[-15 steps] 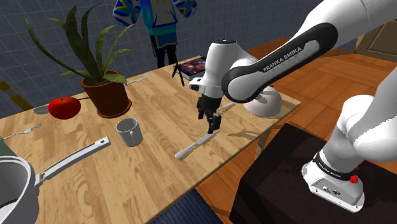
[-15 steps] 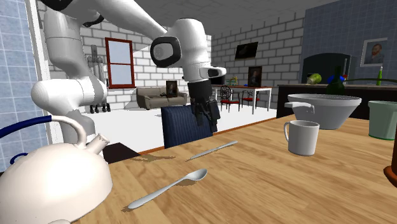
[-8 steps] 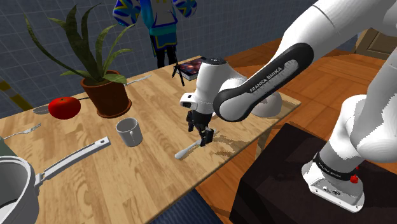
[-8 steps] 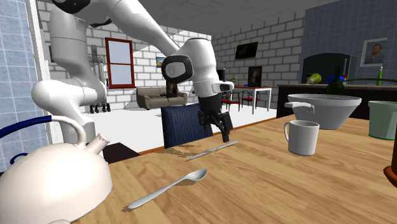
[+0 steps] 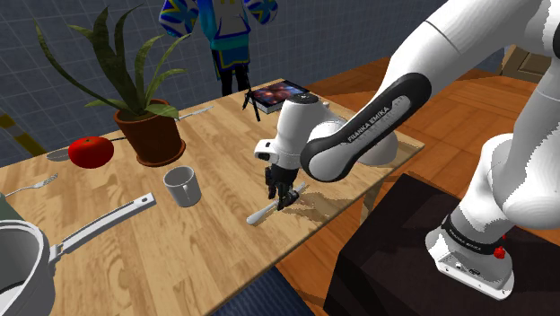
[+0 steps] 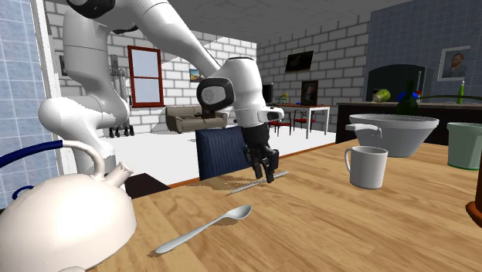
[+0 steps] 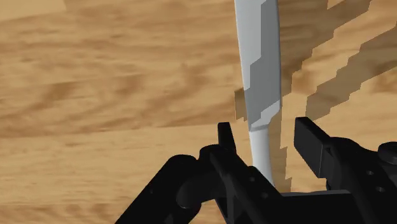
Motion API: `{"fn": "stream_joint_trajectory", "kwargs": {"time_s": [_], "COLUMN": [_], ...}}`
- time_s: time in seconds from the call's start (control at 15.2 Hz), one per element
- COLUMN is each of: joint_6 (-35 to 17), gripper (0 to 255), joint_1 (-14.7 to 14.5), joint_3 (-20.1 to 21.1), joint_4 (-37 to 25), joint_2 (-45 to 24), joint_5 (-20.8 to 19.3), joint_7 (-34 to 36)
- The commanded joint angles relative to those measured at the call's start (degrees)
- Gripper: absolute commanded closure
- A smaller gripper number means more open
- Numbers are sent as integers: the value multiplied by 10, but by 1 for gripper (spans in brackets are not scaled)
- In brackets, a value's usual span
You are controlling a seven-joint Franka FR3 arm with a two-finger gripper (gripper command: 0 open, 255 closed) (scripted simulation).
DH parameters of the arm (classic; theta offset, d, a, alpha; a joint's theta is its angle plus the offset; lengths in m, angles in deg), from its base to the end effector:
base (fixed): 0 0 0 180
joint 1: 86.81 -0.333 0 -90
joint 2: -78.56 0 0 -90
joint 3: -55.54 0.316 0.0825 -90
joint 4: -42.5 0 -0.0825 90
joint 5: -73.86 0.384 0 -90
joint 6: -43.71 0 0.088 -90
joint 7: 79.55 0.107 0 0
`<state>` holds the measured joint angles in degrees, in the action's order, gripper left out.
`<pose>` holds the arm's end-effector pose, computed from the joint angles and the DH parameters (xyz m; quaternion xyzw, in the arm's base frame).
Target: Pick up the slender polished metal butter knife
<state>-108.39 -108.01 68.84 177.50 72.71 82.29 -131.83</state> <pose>0.4372 0.2956 0.3066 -0.7640 -0.6356 -0.1053 0.0364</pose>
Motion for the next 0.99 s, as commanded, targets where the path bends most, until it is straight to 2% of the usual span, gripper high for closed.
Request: {"fn": "stream_joint_trajectory", "kwargs": {"time_s": [0.0,0.46,0.92], "joint_6": [-2,-2,53], "gripper": [255,255,255], "joint_1": [1,1,3], "joint_3": [-1,-1,-1], "joint_4": [2,1,-13], "joint_2": [-3,-4,37], "joint_5": [0,-1,4], "joint_7": [0,1,1]}}
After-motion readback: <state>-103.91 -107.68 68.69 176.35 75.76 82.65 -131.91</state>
